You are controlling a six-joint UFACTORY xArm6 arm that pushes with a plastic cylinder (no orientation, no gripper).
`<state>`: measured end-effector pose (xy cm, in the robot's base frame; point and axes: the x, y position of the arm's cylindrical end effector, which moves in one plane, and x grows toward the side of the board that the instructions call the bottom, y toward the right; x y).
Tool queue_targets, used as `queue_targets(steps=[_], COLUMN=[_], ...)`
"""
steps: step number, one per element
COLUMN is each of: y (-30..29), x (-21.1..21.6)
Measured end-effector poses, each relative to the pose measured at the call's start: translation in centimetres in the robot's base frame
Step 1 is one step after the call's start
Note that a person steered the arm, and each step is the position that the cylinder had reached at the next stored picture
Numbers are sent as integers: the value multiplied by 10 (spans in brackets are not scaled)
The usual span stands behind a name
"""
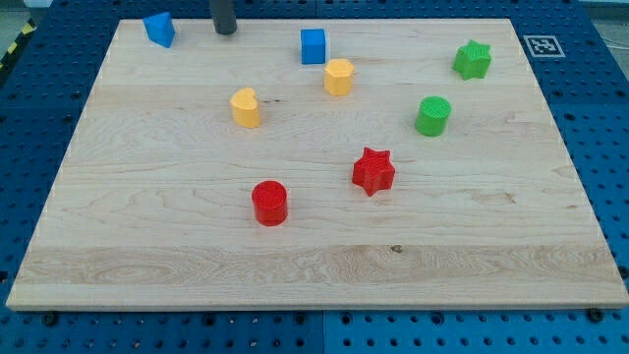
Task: Move blue triangle towards left top corner of the board
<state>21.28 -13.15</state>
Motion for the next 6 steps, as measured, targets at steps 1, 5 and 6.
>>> queue_targets(steps=[1, 5, 6], y=[-10, -85, -91], x=[12, 14, 13])
